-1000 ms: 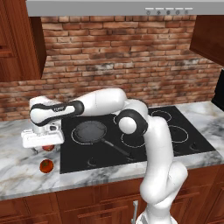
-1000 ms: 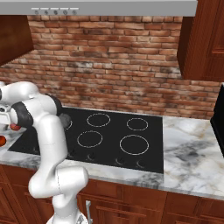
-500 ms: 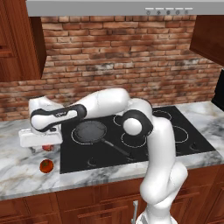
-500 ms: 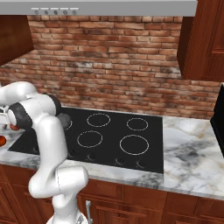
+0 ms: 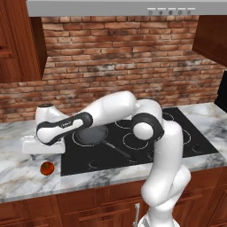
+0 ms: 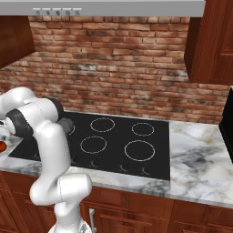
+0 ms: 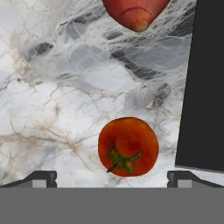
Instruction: Place the pan on the front left burner on the stove. Then place the tomato and the onion in the pan and turn on the front left burner.
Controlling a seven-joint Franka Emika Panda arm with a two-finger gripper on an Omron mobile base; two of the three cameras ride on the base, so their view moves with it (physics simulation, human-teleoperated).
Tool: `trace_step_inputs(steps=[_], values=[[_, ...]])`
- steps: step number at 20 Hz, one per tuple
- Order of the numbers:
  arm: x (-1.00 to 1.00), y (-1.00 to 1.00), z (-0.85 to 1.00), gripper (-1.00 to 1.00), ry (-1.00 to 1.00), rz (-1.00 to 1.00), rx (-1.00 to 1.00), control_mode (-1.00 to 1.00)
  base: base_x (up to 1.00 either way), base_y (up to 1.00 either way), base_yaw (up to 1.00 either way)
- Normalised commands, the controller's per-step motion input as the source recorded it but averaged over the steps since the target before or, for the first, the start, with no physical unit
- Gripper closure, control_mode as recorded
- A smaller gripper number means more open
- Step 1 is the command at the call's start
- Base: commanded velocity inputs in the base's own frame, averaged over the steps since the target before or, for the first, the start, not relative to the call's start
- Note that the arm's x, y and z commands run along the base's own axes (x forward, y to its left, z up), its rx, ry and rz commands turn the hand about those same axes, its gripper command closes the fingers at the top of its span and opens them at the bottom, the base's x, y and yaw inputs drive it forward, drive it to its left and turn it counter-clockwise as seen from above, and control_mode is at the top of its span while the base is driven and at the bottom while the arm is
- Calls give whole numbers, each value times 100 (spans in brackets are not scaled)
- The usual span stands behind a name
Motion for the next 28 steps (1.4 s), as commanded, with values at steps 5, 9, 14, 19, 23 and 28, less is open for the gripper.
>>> trace_step_inputs(steps=[5, 9, 14, 19, 23, 28], values=[[0, -8, -1, -100, 0, 0, 0, -100, 0, 0, 0], [-1, -3, 0, -100, 0, 0, 0, -100, 0, 0, 0], [0, 0, 0, -100, 0, 2, 0, -100, 0, 0, 0], [0, 0, -18, -100, 0, 2, 0, -100, 0, 0, 0], [0, 0, -19, -100, 0, 1, 0, -100, 0, 0, 0], [7, 0, -16, -100, 0, 0, 0, -100, 0, 0, 0]])
